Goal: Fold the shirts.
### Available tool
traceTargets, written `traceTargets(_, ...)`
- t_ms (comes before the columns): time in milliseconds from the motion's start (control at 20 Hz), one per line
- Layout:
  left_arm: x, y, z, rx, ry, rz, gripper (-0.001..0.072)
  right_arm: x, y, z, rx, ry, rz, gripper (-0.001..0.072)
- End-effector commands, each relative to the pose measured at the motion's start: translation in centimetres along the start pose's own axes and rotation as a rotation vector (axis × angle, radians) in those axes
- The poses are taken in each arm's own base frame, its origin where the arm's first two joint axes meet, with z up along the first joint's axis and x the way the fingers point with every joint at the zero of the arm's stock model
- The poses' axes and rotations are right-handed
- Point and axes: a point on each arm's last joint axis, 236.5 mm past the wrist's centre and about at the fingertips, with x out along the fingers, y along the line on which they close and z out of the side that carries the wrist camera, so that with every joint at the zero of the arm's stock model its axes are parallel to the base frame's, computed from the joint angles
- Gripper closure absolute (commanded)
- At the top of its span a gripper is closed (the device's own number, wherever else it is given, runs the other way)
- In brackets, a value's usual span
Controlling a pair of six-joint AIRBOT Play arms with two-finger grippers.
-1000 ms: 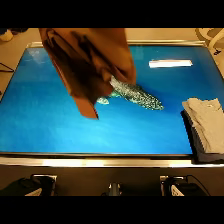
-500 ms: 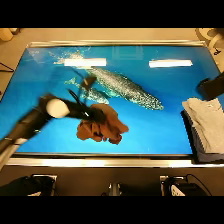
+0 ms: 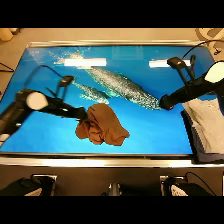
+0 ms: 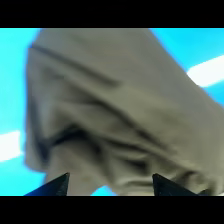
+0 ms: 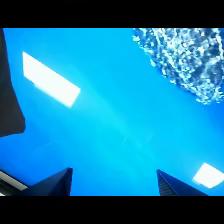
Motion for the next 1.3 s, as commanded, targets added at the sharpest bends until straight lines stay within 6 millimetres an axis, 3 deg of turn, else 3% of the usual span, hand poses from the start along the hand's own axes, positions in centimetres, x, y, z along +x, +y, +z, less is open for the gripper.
traceTargets(0, -2.0, 6.2, -5.0, -0.087, 0.132, 0.092, 0.0093, 3.4, 1.4, -2.3, 0.003, 0.064, 0.093, 0.0056)
traceTargets(100, 1.8, 6.7, -8.6, -0.186, 0.215, 0.036, 0.0093, 5.5, 2.3, -3.9, 0.035, 0.098, 0.140, 0.0056)
traceTargets(200, 5.2, 5.1, -10.1, -0.286, 0.220, -0.064, 0.0093, 7.3, 4.1, -5.1, 0.067, 0.107, 0.222, 0.0061)
traceTargets(300, 7.8, 3.7, -10.1, -0.397, 0.198, -0.153, 0.0093, 8.4, 6.3, -5.8, 0.074, 0.100, 0.322, 0.0061)
traceTargets(450, 10.0, 4.3, -8.3, -0.466, 0.140, -0.163, 0.0095, 9.7, 8.7, -7.3, 0.089, 0.111, 0.427, 0.0028)
traceTargets(650, 11.2, 4.5, -6.8, -0.523, 0.094, -0.181, 0.0112, 11.4, 10.3, -8.0, 0.165, 0.102, 0.491, 0.0024)
traceTargets(700, 11.5, 4.5, -6.9, -0.528, 0.103, -0.179, 0.0233, 12.1, 10.7, -8.1, 0.164, 0.106, 0.488, 0.0023)
traceTargets(750, 11.5, 4.6, -6.9, -0.528, 0.103, -0.179, 0.0518, 13.0, 11.2, -8.1, 0.156, 0.113, 0.483, 0.0022)
traceTargets(800, 11.4, 4.5, -6.8, -0.526, 0.098, -0.180, 0.0627, 14.0, 11.9, -7.9, 0.148, 0.116, 0.478, 0.0022)
traceTargets(850, 11.1, 4.4, -6.7, -0.511, 0.093, -0.184, 0.0682, 15.0, 12.5, -7.4, 0.142, 0.110, 0.468, 0.0017)
traceTargets(1000, 9.7, 3.8, -6.1, -0.477, 0.060, -0.198, 0.0683, 17.7, 14.2, -5.3, 0.165, 0.056, 0.463, 0.0003)
traceTargets(1200, 8.2, 3.4, -5.3, -0.457, 0.012, -0.209, 0.0683, 19.6, 15.9, -5.1, 0.181, 0.068, 0.493, 0.0026)
traceTargets(1250, 8.0, 3.3, -5.2, -0.453, 0.004, -0.210, 0.0683, 19.8, 16.5, -5.1, 0.187, 0.074, 0.508, 0.0065)
